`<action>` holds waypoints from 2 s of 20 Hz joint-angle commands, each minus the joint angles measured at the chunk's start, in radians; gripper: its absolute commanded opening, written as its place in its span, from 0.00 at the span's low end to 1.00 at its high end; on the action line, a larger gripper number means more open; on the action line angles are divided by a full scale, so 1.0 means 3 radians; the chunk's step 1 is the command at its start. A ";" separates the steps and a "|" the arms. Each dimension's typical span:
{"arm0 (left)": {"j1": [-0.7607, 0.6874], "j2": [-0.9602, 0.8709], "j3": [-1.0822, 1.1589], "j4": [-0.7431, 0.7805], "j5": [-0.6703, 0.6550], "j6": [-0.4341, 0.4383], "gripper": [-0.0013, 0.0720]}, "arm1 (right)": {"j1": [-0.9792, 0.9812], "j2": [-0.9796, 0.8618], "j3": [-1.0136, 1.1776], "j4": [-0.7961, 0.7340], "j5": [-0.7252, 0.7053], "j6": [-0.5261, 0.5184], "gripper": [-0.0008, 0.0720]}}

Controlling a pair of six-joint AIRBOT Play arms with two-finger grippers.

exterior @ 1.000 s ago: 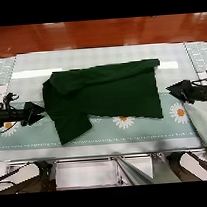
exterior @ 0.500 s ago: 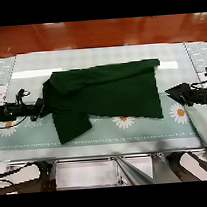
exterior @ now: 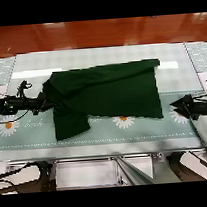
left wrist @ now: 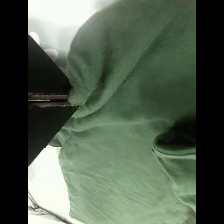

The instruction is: Fold the shirts.

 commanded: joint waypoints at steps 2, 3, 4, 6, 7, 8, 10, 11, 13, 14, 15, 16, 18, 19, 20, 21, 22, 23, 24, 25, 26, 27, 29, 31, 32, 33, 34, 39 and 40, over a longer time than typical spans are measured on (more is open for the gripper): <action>-0.0008 -0.0004 0.0014 -0.0008 -0.0038 0.0005 0.05 | 0.0023 -0.0355 -0.0058 -0.0165 0.0186 0.0088 0.58; -0.0009 -0.0004 0.0014 -0.0008 -0.0038 0.0005 0.05 | 0.0104 -0.0432 -0.0058 -0.0167 0.0182 0.0085 0.58; -0.0009 -0.0003 0.0014 -0.0008 -0.0038 0.0005 0.05 | 0.0221 -0.0521 -0.0058 -0.0164 0.0168 0.0081 0.58; -0.0009 -0.0004 0.0014 -0.0008 -0.0038 0.0005 0.05 | 0.0451 -0.0666 -0.0055 0.0015 0.0042 0.0017 0.58; -0.0009 -0.0003 0.0014 -0.0008 -0.0039 0.0005 0.05 | 0.0542 -0.0717 -0.0039 0.0195 -0.0038 -0.0055 0.58; -0.0009 -0.0004 0.0014 -0.0008 -0.0038 0.0005 0.05 | 0.0633 -0.0768 -0.0008 0.0351 -0.0128 -0.0088 0.58; -0.0009 -0.0004 0.0014 -0.0008 -0.0037 0.0005 0.05 | 0.0832 -0.0870 0.0113 0.0501 -0.0244 -0.0089 0.55; -0.0009 -0.0003 0.0014 -0.0008 -0.0038 0.0005 0.05 | 0.0931 -0.0900 0.0174 0.0572 -0.0275 -0.0097 0.40; -0.0008 -0.0003 0.0028 -0.0011 -0.0094 0.0006 0.05 | 0.1096 -0.0905 0.0336 0.0732 -0.0184 -0.0364 0.04; -0.0006 0.0000 0.0060 -0.0010 -0.0169 0.0011 0.05 | 0.1143 -0.0905 0.0454 0.0796 -0.0052 -0.0429 0.04; -0.0005 0.0020 0.0109 -0.0011 -0.0249 0.0053 0.05 | 0.1155 -0.0904 0.0593 0.0815 0.0086 -0.0437 0.04; -0.0004 0.0065 0.0174 -0.0011 -0.0295 0.0092 0.05 | 0.1156 -0.0890 0.0778 0.0806 0.0237 -0.0423 0.04; 0.0000 0.0238 0.0406 -0.0120 -0.0340 0.0092 0.05 | 0.1155 -0.0750 0.1225 0.0796 0.0357 -0.0270 0.04; 0.0000 0.0356 0.0563 -0.0266 -0.0337 0.0093 0.05 | 0.1156 -0.0640 0.1517 0.0797 0.0370 -0.0184 0.04; 0.0000 0.0497 0.0769 -0.0453 -0.0331 0.0094 0.05 | 0.1156 -0.0535 0.1823 0.0796 0.0373 -0.0111 0.04; 0.0000 0.0636 0.1011 -0.0609 -0.0329 0.0097 0.05 | 0.1156 -0.0430 0.2154 0.0799 0.0371 -0.0065 0.04; -0.0001 0.0774 0.1279 -0.0671 -0.0337 0.0095 0.05 | 0.1155 -0.0317 0.2530 0.0809 0.0367 -0.0061 0.04; -0.0001 0.0905 0.1531 -0.0674 -0.0337 0.0094 0.05 | 0.1155 -0.0215 0.2885 0.0804 0.0367 -0.0043 0.04; -0.0001 0.1039 0.1774 -0.0682 -0.0320 0.0093 0.05 | 0.1153 -0.0116 0.3269 0.0777 0.0334 0.0000 0.04; -0.0001 0.1184 0.2024 -0.0683 -0.0247 0.0078 0.05 | 0.1152 -0.0032 0.3630 0.0715 0.0277 0.0071 0.04; -0.0001 0.1325 0.2232 -0.0683 -0.0131 0.0034 0.05 | 0.1152 0.0036 0.3942 0.0629 0.0223 0.0168 0.04; -0.0001 0.1478 0.2426 -0.0682 0.0051 0.0006 0.05 | 0.1152 0.0092 0.4225 0.0553 0.0173 0.0254 0.04; -0.0001 0.1762 0.2725 -0.0573 0.0392 0.0006 0.05 | 0.1152 0.0221 0.4704 0.0399 0.0114 0.0395 0.04; 0.0000 0.2068 0.2886 -0.0429 0.0604 0.0004 0.05 | 0.1152 0.0390 0.4958 0.0216 0.0122 0.0476 0.04; 0.0000 0.2252 0.2899 -0.0340 0.0707 -0.0001 0.05 | 0.1152 0.0533 0.5001 0.0106 0.0117 0.0498 0.04; 0.0000 0.2424 0.2898 -0.0182 0.0781 -0.0098 0.05 | 0.1152 0.0669 0.5001 -0.0008 0.0127 0.0524 0.04; 0.0000 0.2603 0.2898 0.0050 0.0825 -0.0230 0.05 | 0.1152 0.0810 0.5000 -0.0150 0.0155 0.0534 0.04; -0.0001 0.3384 0.2898 0.1424 0.0744 -0.0885 0.05 | 0.1156 0.1397 0.4985 -0.0764 0.0750 0.0715 0.04; -0.0001 0.3473 0.2898 0.1600 0.0664 -0.1013 0.05 | 0.1156 0.1506 0.4930 -0.0893 0.0830 0.0774 0.04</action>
